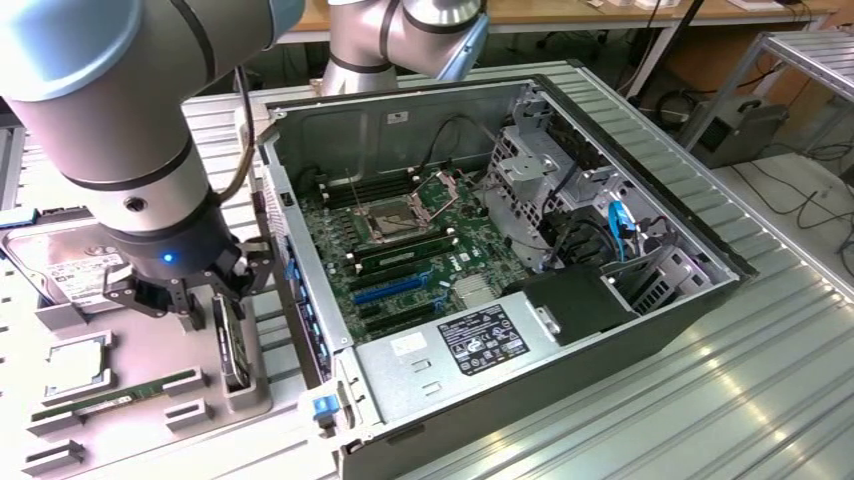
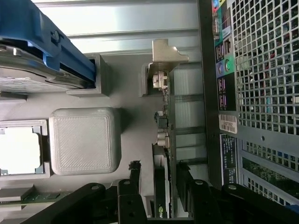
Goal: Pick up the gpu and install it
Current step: 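Pick up the gpu and move the gpu toward the slot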
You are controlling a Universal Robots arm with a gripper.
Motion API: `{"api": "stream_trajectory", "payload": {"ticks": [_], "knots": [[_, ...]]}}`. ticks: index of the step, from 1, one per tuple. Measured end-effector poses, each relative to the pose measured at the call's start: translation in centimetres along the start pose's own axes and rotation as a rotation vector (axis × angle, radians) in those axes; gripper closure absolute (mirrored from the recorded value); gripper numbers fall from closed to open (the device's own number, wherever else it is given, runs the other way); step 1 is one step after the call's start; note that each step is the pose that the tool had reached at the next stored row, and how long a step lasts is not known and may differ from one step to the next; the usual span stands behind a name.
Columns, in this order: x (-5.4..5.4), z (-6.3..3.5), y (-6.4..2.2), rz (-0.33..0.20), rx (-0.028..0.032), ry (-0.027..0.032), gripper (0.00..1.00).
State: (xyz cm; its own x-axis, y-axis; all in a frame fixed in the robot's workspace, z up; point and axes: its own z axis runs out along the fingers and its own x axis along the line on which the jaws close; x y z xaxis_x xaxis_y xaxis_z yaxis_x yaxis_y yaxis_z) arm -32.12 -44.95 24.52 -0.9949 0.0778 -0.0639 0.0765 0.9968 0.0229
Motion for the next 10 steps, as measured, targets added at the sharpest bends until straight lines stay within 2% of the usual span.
{"api": "stream_trajectory", "payload": {"ticks": [7,10], "knots": [[-0.14,0.25,0.0,0.011,0.0009,-0.0028,0.56],[0.19,0.32,-0.02,0.011,0.0011,-0.0096,0.56]]}}
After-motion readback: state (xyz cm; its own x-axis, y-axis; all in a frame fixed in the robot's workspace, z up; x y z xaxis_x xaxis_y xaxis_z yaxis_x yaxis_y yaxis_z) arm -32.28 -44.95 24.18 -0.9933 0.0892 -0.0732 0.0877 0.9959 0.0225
